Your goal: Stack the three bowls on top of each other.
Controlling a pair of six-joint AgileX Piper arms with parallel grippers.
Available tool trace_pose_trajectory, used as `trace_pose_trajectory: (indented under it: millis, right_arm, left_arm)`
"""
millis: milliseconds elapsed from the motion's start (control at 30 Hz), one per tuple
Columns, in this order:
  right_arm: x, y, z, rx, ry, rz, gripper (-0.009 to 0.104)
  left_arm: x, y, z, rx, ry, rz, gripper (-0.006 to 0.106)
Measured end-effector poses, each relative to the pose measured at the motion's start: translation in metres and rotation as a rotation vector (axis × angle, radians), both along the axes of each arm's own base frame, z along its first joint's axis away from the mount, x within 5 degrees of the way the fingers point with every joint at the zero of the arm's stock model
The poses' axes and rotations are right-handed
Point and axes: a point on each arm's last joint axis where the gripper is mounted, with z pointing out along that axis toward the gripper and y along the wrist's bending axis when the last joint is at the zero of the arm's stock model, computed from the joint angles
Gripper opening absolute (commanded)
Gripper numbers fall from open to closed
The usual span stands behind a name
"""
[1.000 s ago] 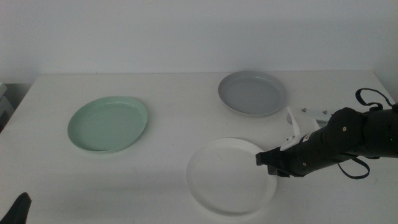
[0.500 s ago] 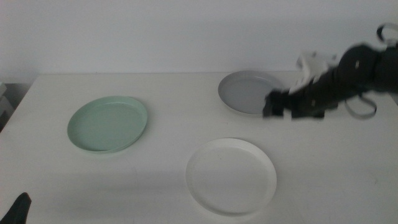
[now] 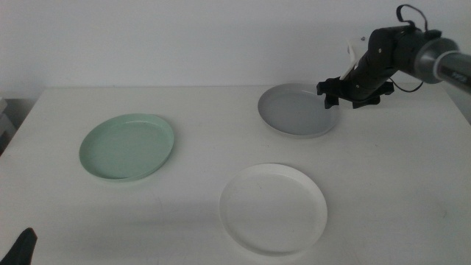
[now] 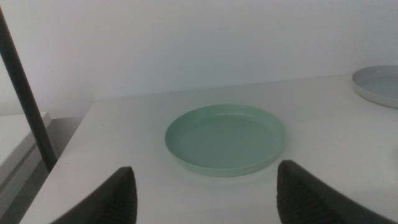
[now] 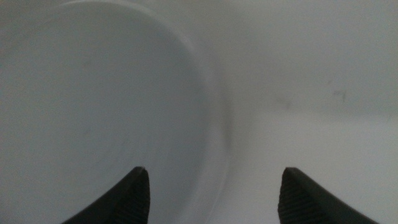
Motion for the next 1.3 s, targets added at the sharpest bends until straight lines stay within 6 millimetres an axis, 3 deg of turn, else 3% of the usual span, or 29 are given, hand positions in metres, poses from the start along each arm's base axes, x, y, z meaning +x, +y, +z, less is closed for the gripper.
trace_pose_trajectory:
  millis: [167, 333, 500, 700, 833, 900, 1133, 1300]
  right_arm:
    - [0.020, -0.001, -0.021, -0.003, -0.002, -0.008, 0.049]
    - [0.029, 0.001, -0.041, -0.004, 0.014, -0.008, 0.031]
    - [0.032, 0.001, -0.042, -0.005, -0.006, 0.000, -0.001]
    - [0.025, 0.004, -0.026, 0.006, 0.005, 0.047, -0.001]
    - [-0.005, 0.010, 0.000, 0.025, -0.016, 0.104, -0.001]
    - [-0.030, 0.014, 0.007, 0.039, -0.029, 0.118, -0.001]
    - [-0.127, 0.018, 0.060, 0.100, -0.138, 0.147, -0.001]
    - [-0.179, 0.032, 0.055, 0.132, -0.092, 0.199, -0.001]
  left_arm:
    - [0.000, 0.000, 0.000, 0.000, 0.000, 0.000, 0.074]
    - [0.000, 0.000, 0.000, 0.000, 0.000, 0.000, 0.074]
    - [0.000, 0.000, 0.000, 0.000, 0.000, 0.000, 0.074]
    - [0.000, 0.000, 0.000, 0.000, 0.000, 0.000, 0.074]
    - [0.000, 0.000, 0.000, 0.000, 0.000, 0.000, 0.074]
    - [0.000, 0.000, 0.000, 0.000, 0.000, 0.000, 0.074]
    - [0.000, 0.000, 0.000, 0.000, 0.000, 0.000, 0.074]
    - [0.000, 0.000, 0.000, 0.000, 0.000, 0.000, 0.074]
